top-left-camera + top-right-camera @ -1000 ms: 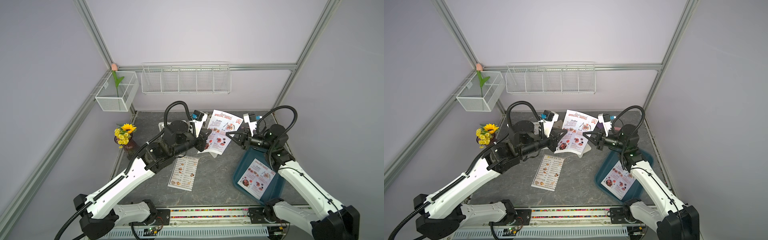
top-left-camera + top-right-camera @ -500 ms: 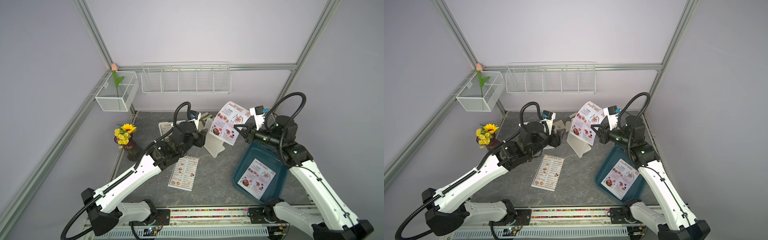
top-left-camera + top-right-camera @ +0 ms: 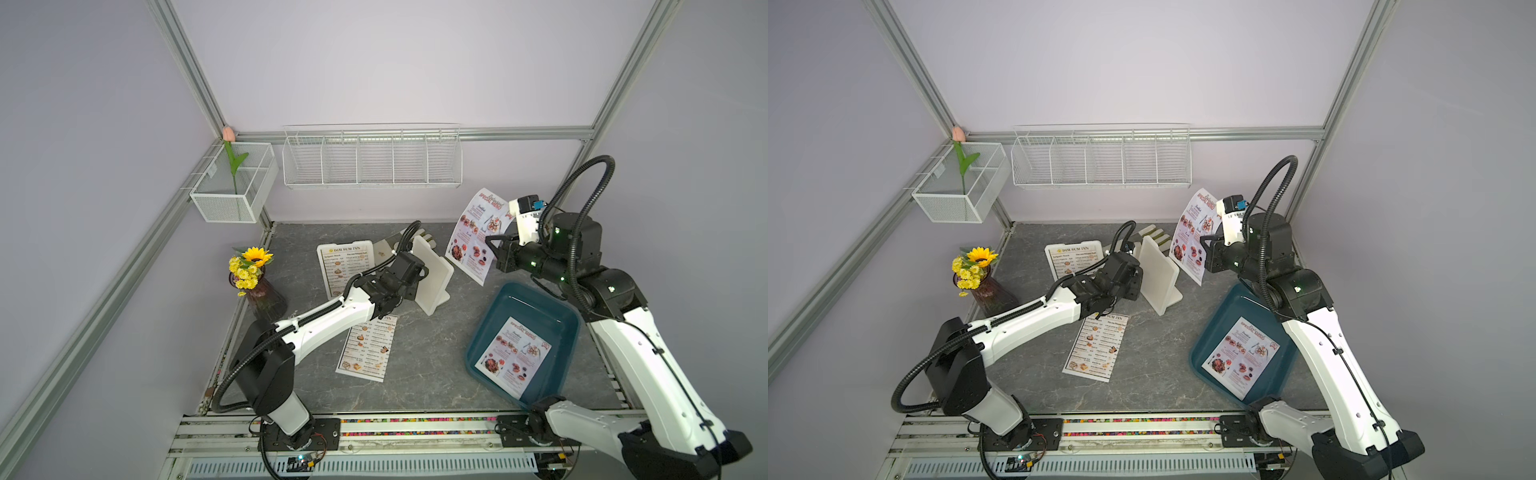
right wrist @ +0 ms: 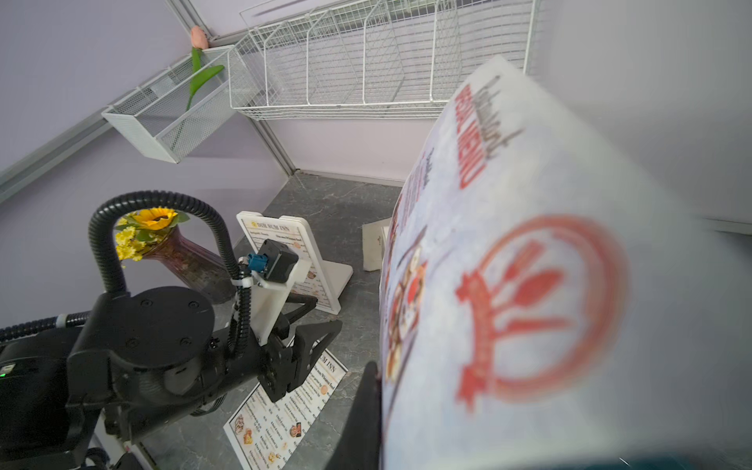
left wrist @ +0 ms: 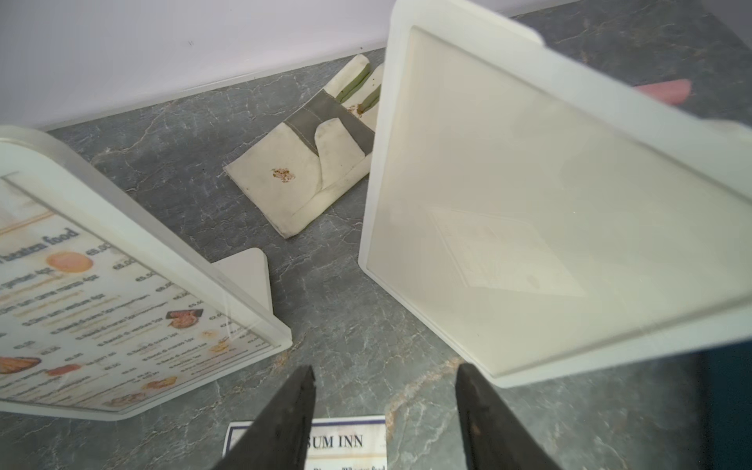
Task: Replace the menus in the menu holders
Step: Adjust the menu holder at the center of the board.
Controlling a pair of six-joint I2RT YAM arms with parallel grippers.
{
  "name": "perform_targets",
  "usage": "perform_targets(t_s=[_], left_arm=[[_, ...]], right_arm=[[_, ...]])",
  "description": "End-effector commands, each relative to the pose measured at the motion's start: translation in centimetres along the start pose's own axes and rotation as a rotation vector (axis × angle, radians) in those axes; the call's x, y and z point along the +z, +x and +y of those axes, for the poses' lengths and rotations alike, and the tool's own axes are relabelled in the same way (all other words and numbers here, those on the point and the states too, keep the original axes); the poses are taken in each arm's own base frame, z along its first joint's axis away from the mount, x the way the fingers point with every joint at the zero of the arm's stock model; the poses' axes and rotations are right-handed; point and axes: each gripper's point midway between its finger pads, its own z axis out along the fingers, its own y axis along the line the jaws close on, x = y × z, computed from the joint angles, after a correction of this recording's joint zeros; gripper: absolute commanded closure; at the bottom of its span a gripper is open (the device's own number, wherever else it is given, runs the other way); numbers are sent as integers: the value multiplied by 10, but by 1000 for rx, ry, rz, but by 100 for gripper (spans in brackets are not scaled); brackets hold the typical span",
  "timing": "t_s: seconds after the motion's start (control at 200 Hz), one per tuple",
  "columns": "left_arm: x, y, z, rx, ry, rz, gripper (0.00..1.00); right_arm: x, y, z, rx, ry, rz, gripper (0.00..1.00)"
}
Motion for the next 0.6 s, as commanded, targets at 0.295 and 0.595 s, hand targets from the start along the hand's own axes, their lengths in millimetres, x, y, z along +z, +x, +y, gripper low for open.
perform_targets(t_s=[0.295, 0.595], left_arm=[[64, -61, 15, -81, -58, -56, 52], [97, -67, -13, 31, 53, 28, 55]], right_arm=[[-3, 3, -13, -23, 85, 17, 92], [-8, -3, -4, -1, 58, -15, 92]])
